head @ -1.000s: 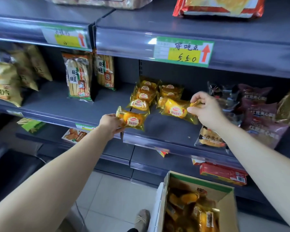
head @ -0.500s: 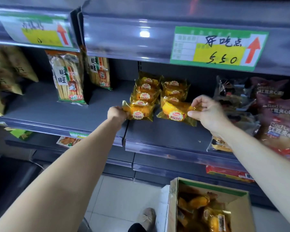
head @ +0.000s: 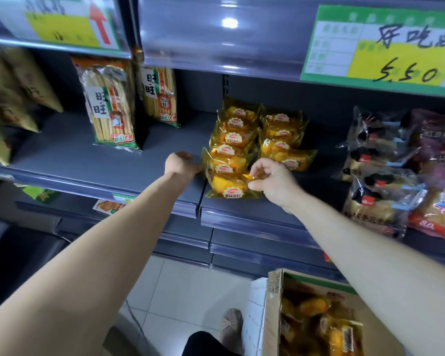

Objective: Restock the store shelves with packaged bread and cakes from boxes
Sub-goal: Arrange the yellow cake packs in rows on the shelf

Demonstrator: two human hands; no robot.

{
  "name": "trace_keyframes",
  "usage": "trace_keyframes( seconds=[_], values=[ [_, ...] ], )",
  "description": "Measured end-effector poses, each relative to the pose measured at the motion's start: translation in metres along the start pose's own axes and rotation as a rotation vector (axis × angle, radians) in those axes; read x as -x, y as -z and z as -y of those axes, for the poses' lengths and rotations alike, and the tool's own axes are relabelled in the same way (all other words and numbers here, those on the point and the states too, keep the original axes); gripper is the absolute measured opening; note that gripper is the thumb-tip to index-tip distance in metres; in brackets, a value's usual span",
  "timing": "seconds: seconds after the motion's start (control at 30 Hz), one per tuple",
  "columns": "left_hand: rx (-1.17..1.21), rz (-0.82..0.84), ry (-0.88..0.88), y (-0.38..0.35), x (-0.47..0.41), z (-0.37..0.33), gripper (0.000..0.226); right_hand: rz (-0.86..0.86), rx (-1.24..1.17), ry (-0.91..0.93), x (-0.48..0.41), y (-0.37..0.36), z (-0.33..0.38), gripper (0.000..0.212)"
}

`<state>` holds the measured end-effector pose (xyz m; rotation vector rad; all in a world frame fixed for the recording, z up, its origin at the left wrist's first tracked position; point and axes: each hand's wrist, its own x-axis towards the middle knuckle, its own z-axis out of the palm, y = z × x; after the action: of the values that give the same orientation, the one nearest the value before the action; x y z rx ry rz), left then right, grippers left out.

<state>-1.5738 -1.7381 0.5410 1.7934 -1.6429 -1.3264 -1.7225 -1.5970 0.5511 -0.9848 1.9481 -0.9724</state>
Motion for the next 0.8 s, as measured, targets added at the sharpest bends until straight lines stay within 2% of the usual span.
trace_keyframes(
  seconds=[0.3, 0.43, 0.53, 0.7, 0.8],
  values=[
    [-0.128, -0.105, -0.097, 0.014, 0.02, 0.002, 0.033, -0.119, 0.02, -0.03, -0.013, -0.028, -0.002, 0.02],
    [-0.099, -0.12, -0.129, 0.009, 0.037, -0.001, 0.03, -0.142, -0.005, -0.001, -0.003, -0.021, -0.003, 0.04],
    [-0.058, -0.133, -0.159, -0.001, 0.057, -0.01, 0.029, -0.189, -0.007, 0.021, 0.016, -0.002, -0.003, 0.041],
    [-0.038, -0.022, -0.256, -0.037, 0.108, -0.019, 0.023, -0.161, -0.008, 0.111, 0.069, 0.038, -0.019, 0.026],
    [-0.073, 0.114, -0.368, -0.074, 0.151, -0.011, 0.018, -0.088, 0.011, 0.05, 0.113, 0.064, -0.051, 0.025]
  ],
)
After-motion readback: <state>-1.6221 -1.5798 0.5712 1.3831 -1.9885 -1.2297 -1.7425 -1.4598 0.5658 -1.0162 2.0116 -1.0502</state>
